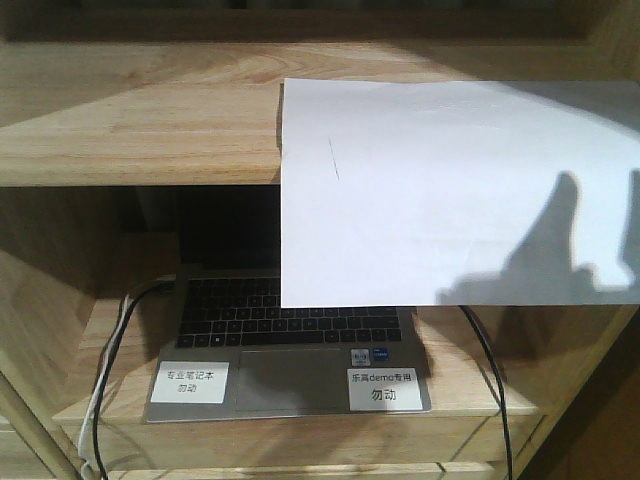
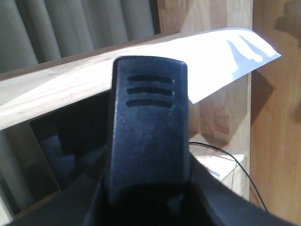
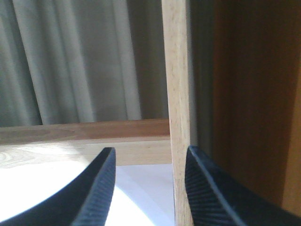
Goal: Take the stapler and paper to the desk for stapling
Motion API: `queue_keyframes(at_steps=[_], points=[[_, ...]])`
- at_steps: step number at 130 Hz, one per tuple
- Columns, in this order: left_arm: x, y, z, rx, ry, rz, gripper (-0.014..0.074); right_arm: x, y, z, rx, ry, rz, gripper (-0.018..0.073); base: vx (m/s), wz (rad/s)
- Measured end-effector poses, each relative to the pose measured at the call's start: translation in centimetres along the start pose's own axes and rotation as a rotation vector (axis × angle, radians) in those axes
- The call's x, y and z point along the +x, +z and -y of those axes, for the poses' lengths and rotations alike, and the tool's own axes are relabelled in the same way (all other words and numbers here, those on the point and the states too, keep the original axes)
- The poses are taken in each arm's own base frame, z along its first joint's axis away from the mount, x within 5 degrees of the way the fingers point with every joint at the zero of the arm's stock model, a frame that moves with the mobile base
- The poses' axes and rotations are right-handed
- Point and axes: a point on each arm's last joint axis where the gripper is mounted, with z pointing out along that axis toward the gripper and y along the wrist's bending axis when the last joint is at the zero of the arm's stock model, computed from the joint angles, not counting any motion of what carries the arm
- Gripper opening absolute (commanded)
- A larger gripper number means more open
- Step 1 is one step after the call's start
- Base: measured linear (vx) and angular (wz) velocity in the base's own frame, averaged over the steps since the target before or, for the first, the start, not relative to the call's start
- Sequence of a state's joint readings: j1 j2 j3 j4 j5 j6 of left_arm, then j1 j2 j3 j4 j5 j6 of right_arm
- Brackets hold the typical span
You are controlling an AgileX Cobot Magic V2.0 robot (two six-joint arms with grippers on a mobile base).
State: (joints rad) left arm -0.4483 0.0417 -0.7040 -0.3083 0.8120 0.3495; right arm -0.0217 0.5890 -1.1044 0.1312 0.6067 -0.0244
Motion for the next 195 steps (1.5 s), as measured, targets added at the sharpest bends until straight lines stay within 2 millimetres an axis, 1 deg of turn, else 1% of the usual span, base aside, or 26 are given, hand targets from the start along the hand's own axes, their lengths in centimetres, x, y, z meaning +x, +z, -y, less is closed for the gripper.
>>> queue_keyframes(at_steps=[170,184,195], points=[[0.00,0.00,0.00,0.000,0.000,0.000,-0.0006,0.00,0.00,0.00,0.000,0.000,0.000,0.0325,0.00,0.00],[0.00,0.00,0.00,0.000,0.000,0.000,-0.0006,0.00,0.00,0.03,0.003,-0.005,0.000,0.0339,0.00,0.00],[0.00,0.00,0.00,0.000,0.000,0.000,-0.0006,0.00,0.00,0.05,0.006,-0.009,0.000,0.0382,0.00,0.00]])
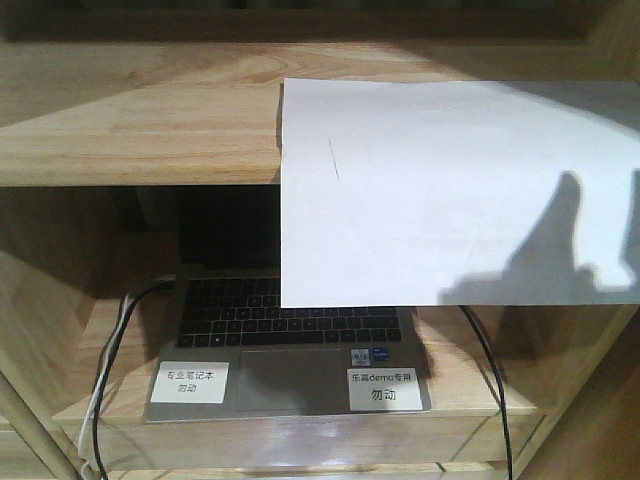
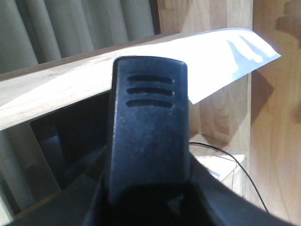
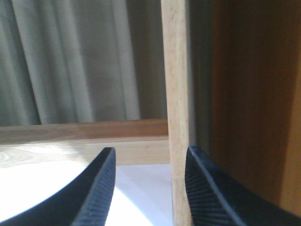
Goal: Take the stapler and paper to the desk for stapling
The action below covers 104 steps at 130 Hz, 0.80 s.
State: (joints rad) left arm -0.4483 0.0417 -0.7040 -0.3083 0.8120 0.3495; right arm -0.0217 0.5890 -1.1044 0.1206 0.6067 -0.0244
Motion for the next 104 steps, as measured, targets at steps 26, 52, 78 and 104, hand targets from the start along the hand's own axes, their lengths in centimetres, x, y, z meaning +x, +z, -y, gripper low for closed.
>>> queue_keyframes(at_steps=[26,52,78,104], points=[[0.0,0.0,0.0,0.000,0.000,0.000,-0.0006,0.0,0.0,0.0,0.001,-0.001,0.000,0.0629,0.00,0.00],[0.0,0.0,0.0,0.000,0.000,0.000,-0.0006,0.0,0.0,0.0,0.001,-0.002,0.000,0.0724,0.00,0.00],[0.0,0.0,0.0,0.000,0.000,0.000,-0.0006,-0.1,0.0,0.0,0.001,0.036,0.016,0.0701,0.00,0.00],[0.0,0.0,0.0,0.000,0.000,0.000,-0.0006,-1.4,-0.1,0.0,-0.028,0.420,0.152,0.0666,0.00,0.00]])
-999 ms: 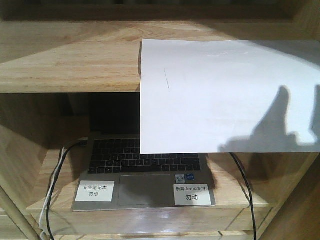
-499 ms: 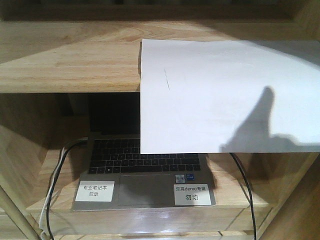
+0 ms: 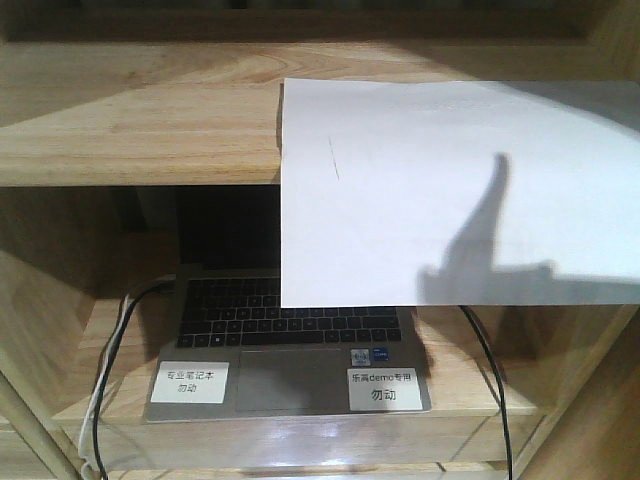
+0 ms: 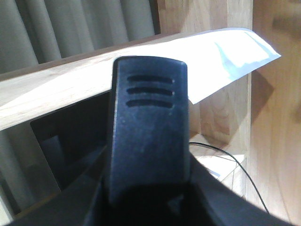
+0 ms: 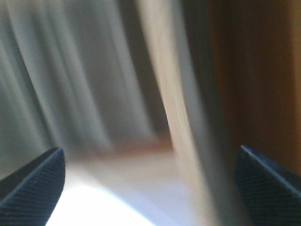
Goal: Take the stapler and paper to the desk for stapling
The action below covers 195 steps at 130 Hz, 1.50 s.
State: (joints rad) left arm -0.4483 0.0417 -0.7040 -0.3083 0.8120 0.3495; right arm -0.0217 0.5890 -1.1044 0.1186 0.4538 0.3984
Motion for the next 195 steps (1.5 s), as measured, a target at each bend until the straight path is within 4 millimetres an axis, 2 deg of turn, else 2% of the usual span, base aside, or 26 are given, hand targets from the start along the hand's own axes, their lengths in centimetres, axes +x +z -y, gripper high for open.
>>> queue_keyframes(at_steps=[34,56,75,109,129,161,166,195], points=[[0.0,0.0,0.0,0.000,0.000,0.000,-0.0006,-1.5,-0.1,-0.5,-0.104,0.666,0.138,0.0626,0.00,0.00],[0.0,0.0,0.0,0.000,0.000,0.000,-0.0006,-2.2,-0.3,-0.7,-0.185,0.927,0.186,0.0613,0.00,0.00],[0.0,0.0,0.0,0.000,0.000,0.000,-0.0006,-2.7,-0.5,-0.9,-0.245,0.984,0.226,0.0610,0.00,0.00],[0.0,0.0,0.0,0.000,0.000,0.000,-0.0006,-2.9,-0.8,-1.0,-0.298,0.936,0.272,0.0602,0.00,0.00],[0.0,0.0,0.0,0.000,0.000,0.000,-0.0006,0.2,-1.0,0.5,-0.306,0.960,0.256,0.0598,0.00,0.00],[0.0,0.0,0.0,0.000,0.000,0.000,-0.0006,7.5,-3.0,4.4,-0.235,1.060,0.187,0.0594,0.00,0.00],[0.0,0.0,0.0,0.000,0.000,0.000,-0.0006,8.2,-3.3,4.7,-0.235,1.071,0.177,0.0594,0.00,0.00],[0.0,0.0,0.0,0.000,0.000,0.000,-0.0006,13.8,-4.2,6.7,-0.196,1.154,-0.075,0.0594,0.00,0.00]])
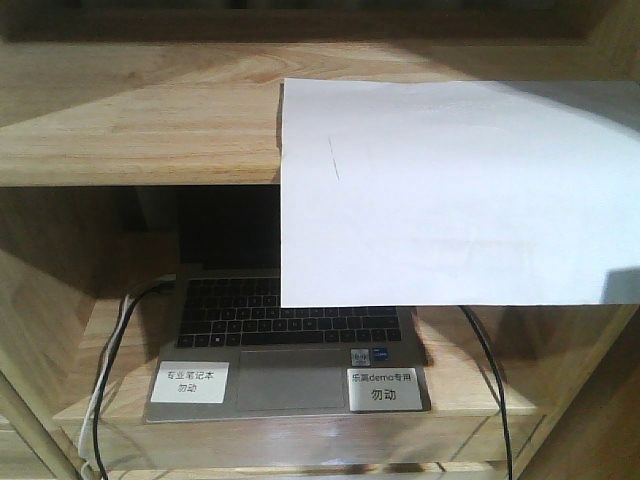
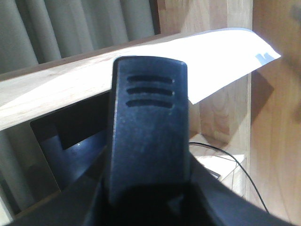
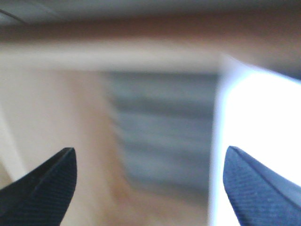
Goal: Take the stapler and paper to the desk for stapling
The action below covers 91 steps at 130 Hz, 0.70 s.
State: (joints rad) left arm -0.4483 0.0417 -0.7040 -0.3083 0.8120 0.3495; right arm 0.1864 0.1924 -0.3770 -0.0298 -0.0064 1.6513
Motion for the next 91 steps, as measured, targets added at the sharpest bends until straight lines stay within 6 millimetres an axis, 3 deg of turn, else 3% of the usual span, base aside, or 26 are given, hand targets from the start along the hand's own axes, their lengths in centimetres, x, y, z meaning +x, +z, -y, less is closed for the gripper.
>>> queue_keyframes(at_steps=[42,91], points=[[0.0,0.0,0.0,0.000,0.000,0.000,-0.0006,1.6,-0.8,5.3,0.175,0.091,-0.290,0.0594,0.00,0.00],[0.0,0.0,0.0,0.000,0.000,0.000,-0.0006,1.3,-1.7,10.1,0.027,0.009,-0.281,0.0594,0.00,0.00]])
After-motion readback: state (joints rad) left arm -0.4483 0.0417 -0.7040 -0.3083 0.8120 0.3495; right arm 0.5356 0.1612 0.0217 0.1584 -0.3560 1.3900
